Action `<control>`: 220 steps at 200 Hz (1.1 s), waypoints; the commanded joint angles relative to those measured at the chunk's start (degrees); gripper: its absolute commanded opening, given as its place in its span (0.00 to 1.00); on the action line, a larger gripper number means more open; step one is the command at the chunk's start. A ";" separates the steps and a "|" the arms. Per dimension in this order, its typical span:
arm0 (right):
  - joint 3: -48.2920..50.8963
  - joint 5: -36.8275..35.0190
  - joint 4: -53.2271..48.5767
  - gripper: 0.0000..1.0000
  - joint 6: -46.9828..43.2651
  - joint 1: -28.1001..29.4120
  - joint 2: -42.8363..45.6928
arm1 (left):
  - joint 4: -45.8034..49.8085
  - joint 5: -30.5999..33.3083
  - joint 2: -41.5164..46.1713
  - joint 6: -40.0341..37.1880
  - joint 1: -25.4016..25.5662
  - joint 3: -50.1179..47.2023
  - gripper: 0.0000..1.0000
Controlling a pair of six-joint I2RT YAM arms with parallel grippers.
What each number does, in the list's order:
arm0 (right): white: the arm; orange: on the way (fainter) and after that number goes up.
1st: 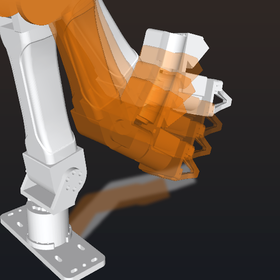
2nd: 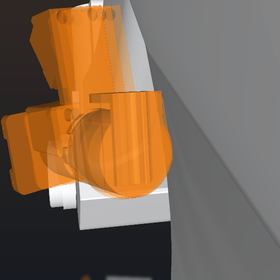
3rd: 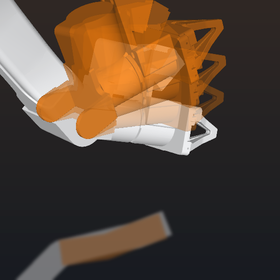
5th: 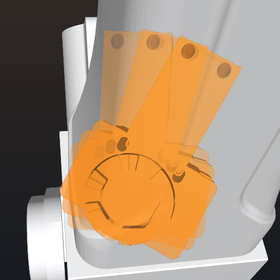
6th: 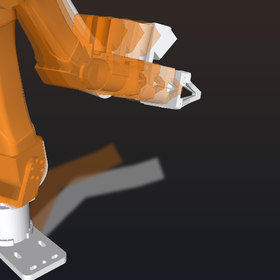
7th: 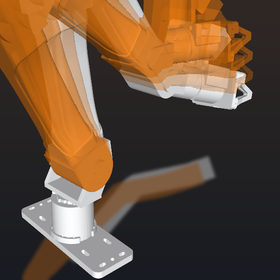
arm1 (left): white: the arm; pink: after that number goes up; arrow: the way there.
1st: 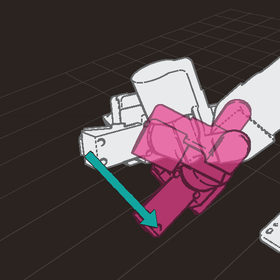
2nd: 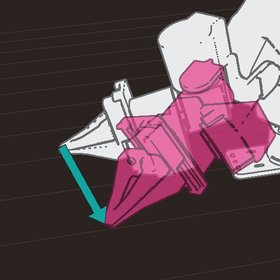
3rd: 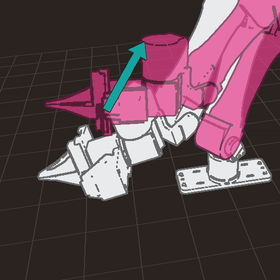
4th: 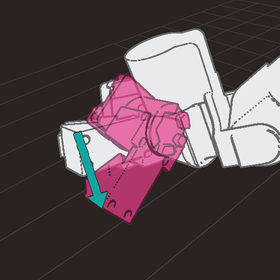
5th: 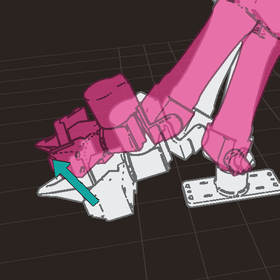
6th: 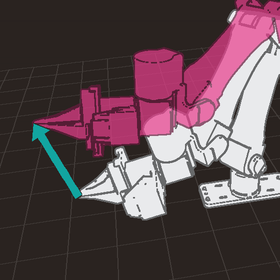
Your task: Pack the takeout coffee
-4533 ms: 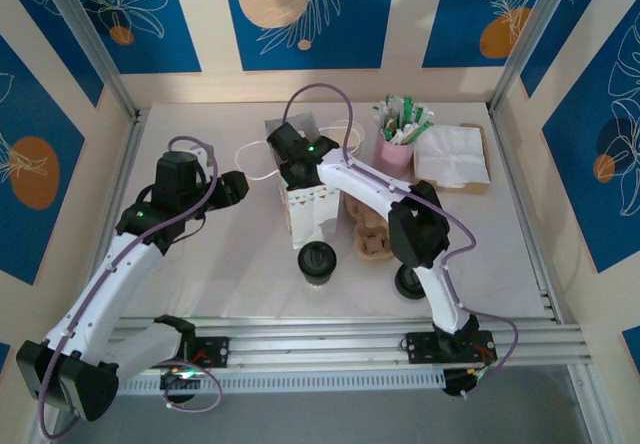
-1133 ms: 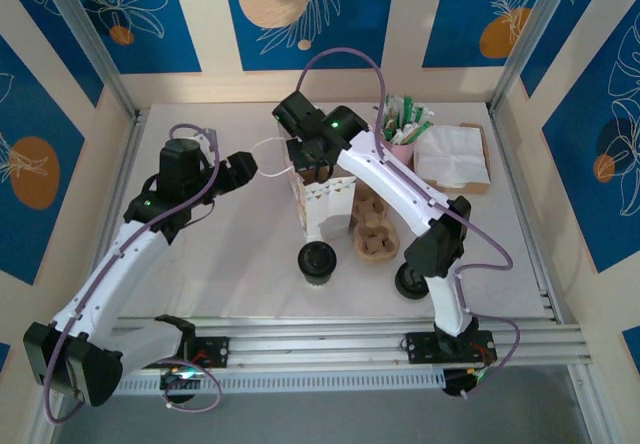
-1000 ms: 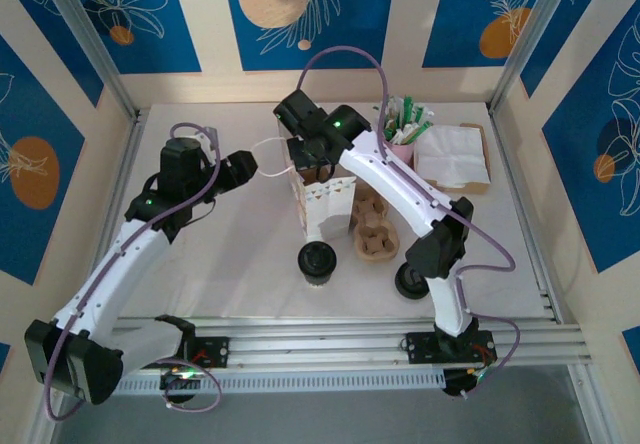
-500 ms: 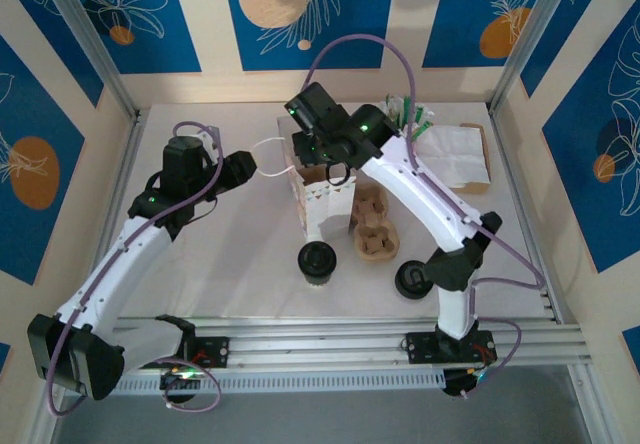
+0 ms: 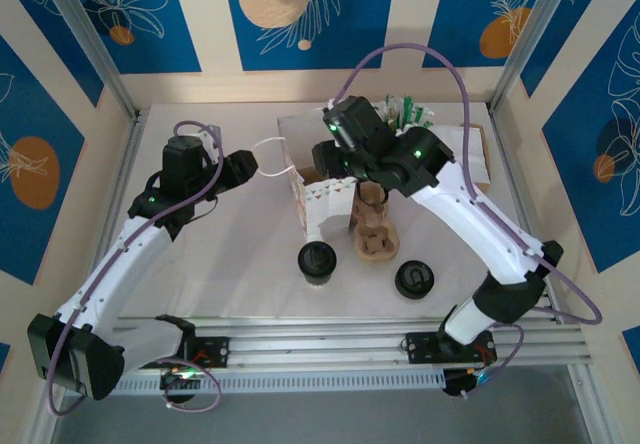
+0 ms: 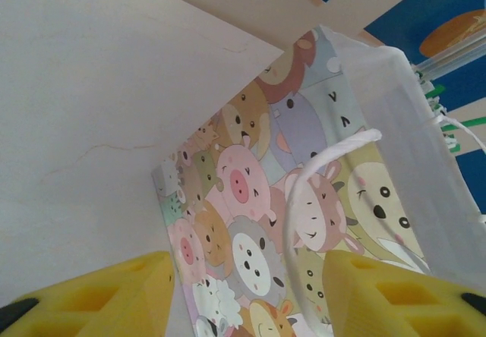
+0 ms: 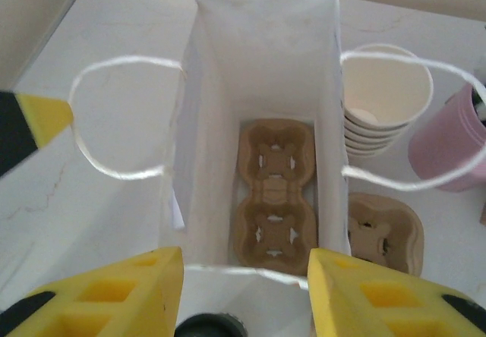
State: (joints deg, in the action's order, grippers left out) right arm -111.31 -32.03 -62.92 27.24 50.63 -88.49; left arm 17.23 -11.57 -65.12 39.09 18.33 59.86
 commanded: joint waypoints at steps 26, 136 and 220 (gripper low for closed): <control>9.33 2.56 1.60 0.55 0.12 2.09 7.35 | -7.52 -7.33 -2.32 1.96 -0.22 1.38 0.42; 20.75 7.16 2.01 0.73 5.81 8.37 12.45 | 3.88 -1.87 -3.03 -8.39 -0.22 10.56 0.00; 23.96 5.79 0.17 0.87 8.95 11.59 9.30 | 10.63 3.80 0.89 -11.64 -0.34 12.25 0.00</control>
State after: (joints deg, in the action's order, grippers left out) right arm -88.09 -25.91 -61.06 34.39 61.30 -77.49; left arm 24.56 -11.46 -66.59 29.74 18.33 70.30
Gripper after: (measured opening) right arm 0.870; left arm 0.042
